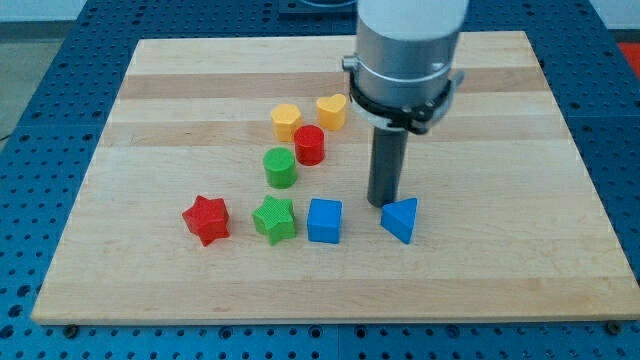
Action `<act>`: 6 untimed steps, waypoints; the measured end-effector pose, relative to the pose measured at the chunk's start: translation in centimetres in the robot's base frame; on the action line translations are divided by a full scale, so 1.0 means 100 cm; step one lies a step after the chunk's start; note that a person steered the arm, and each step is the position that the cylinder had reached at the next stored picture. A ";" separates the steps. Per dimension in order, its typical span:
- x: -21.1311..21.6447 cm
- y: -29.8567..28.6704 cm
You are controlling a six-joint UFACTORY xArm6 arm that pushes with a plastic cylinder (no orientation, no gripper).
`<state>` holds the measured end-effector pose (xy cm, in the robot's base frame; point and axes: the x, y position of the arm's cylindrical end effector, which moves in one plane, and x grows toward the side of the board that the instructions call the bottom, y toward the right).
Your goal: Place the green circle vertically to the red star
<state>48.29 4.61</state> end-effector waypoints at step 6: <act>0.009 -0.278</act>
